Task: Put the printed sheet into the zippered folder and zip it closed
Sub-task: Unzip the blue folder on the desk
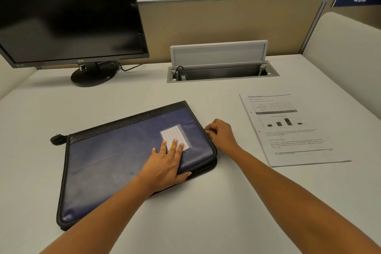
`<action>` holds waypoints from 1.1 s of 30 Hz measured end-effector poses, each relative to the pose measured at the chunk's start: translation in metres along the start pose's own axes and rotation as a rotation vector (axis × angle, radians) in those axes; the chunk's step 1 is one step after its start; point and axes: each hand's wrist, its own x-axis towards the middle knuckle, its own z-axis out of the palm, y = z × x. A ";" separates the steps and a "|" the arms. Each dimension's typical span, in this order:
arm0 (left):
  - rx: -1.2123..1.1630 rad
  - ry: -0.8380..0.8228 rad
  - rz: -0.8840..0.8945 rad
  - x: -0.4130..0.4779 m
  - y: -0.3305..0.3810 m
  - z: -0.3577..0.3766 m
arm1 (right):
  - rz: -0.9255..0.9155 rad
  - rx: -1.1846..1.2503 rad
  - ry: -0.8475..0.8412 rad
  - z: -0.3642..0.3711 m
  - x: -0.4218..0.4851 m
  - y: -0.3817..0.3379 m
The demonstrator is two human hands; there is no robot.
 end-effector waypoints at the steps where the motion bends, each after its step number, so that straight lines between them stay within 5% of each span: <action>1: 0.007 0.001 0.001 0.001 0.000 0.000 | 0.005 0.011 -0.001 -0.001 -0.003 0.001; 33: -0.062 0.096 -0.087 0.033 0.007 -0.008 | 0.069 0.004 0.186 -0.003 -0.069 0.009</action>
